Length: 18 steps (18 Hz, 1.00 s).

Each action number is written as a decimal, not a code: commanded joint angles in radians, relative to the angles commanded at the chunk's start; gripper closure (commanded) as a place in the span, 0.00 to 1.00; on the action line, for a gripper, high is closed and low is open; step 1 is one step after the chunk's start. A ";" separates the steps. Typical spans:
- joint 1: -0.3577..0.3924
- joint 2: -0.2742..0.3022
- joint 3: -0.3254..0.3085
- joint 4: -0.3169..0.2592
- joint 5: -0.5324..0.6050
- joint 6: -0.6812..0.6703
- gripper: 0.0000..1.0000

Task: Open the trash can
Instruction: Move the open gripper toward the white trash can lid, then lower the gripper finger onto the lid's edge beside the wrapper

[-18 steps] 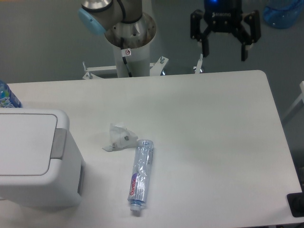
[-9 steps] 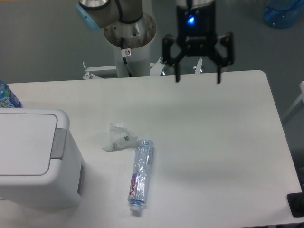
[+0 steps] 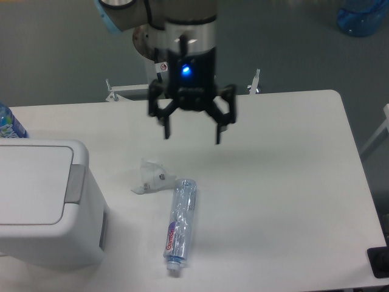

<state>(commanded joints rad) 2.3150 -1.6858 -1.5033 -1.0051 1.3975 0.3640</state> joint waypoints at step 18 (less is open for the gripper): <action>-0.100 -0.068 -0.006 0.063 -0.120 -0.172 0.00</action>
<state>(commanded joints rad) 2.2151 -1.7533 -1.5094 -0.9419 1.2778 0.1918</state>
